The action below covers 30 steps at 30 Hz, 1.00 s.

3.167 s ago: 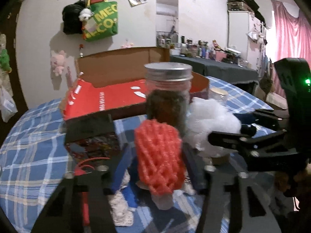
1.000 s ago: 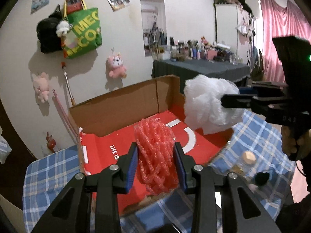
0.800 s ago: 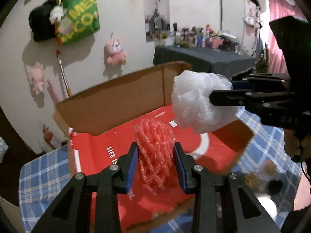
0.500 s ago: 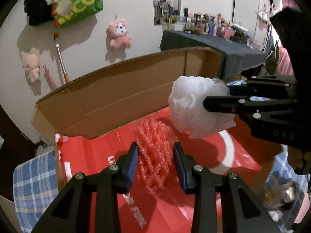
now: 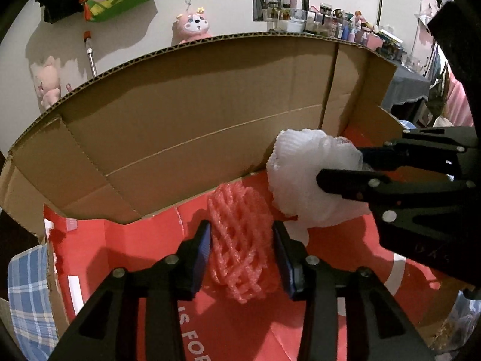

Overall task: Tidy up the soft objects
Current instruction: 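Carry the white puff and red foam net into the cardboard box with both tools, then open both tools to release the puff and net, then lift away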

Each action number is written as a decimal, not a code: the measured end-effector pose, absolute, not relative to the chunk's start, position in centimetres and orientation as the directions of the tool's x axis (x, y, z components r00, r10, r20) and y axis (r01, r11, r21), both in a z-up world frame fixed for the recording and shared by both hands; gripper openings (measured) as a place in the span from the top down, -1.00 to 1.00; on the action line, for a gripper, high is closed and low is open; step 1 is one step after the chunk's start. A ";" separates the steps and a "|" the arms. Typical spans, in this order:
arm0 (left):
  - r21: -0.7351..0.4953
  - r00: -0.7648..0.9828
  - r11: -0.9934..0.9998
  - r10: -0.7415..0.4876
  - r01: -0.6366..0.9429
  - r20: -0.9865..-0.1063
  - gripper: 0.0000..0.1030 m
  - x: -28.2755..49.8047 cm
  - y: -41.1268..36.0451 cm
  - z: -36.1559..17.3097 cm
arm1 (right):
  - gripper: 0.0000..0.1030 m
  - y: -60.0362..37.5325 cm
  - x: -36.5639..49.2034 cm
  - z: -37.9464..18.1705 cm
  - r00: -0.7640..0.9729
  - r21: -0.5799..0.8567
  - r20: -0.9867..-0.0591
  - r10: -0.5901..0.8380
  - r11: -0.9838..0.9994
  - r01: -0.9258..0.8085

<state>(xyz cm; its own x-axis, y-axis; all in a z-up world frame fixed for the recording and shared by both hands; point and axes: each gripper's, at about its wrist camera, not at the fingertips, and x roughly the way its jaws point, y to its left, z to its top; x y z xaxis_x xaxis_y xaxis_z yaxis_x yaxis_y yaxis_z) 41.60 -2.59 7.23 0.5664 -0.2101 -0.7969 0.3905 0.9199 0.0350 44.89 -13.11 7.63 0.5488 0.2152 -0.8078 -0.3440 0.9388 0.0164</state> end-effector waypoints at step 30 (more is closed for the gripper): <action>0.041 0.664 0.939 -0.209 0.341 -0.718 -0.66 38.8 -1.0 11.3 | -0.27 -14.5 42.5 11.7 0.587 0.033 -0.785 0.199 0.959 -0.281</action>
<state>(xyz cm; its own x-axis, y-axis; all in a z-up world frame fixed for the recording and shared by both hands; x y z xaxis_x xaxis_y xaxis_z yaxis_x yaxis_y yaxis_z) 38.78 -1.03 11.33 0.6642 -0.2093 -0.7177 0.3406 0.9393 0.0413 42.48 -14.51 11.72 0.5866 0.1994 -0.7850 -0.2813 0.9590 0.0334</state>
